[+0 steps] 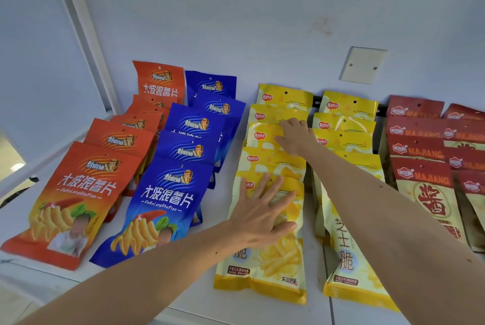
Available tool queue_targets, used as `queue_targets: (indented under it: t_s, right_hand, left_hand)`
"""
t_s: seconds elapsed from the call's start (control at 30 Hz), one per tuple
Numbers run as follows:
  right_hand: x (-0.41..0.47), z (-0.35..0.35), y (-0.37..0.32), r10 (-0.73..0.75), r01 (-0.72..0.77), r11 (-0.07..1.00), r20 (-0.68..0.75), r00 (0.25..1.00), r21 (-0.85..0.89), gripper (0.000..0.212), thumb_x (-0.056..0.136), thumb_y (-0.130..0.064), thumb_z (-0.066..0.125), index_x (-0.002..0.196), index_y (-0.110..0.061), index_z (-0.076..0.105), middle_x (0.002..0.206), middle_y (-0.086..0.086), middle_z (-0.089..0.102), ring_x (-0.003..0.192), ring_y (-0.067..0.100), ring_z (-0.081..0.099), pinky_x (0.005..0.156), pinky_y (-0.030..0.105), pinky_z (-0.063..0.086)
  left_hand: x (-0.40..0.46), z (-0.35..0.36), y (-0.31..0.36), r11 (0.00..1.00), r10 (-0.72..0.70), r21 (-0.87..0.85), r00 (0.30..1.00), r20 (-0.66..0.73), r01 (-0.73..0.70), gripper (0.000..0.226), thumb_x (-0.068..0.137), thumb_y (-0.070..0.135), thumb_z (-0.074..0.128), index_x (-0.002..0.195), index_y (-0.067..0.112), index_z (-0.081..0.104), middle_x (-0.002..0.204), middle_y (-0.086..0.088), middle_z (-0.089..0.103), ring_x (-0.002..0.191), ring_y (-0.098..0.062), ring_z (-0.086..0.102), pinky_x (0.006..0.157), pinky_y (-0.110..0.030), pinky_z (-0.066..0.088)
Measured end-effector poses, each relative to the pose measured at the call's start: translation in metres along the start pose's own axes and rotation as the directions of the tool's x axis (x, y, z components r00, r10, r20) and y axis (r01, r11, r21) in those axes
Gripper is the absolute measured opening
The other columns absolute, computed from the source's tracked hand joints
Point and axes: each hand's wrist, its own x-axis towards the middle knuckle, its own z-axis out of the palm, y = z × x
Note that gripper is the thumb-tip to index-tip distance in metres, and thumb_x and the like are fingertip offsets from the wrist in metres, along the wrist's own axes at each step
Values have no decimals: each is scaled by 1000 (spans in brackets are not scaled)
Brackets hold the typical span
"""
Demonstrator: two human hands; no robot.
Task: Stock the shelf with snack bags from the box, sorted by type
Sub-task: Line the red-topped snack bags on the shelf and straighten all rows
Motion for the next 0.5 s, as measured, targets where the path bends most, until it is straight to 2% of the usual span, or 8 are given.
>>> queue_targets:
  t_s: [0.17,0.3,0.4,0.5]
  right_hand:
    - [-9,0,10,76,-64,987,-74,994,145,54,100,-35,47,145,-9,36,150,14,34,138,37,29,108,47,32]
    - [-17,3,18,159,-126,954,-104,982,274,55,99,-33,51,142,-3,36,146,18,37,135,37,33,107,44,33]
    - [-21,8,19,264,-208,883,-78,961,422,57,97,-29,56,141,1,35,143,20,39,132,36,39,105,43,37]
    - [-24,17,15,314,-252,826,-41,948,505,55,96,-25,57,138,4,35,140,22,40,129,37,41,103,42,38]
  left_hand:
    - [7,-10,-5,999,-27,-33,997,-70,24,73,91,71,15,152,37,-7,159,3,-25,144,-23,-29,113,-61,-14]
    - [24,-19,-21,988,-127,-108,985,-120,114,76,93,68,16,154,28,-8,160,-2,-23,144,-22,-28,116,-56,-12]
    - [44,-25,-37,944,-256,-243,961,-109,224,79,96,64,19,154,21,-12,160,-9,-22,145,-26,-25,120,-50,-7]
    - [68,-32,-52,843,-389,-419,920,-43,337,80,98,57,28,154,14,-11,160,-15,-17,147,-30,-18,120,-45,-1]
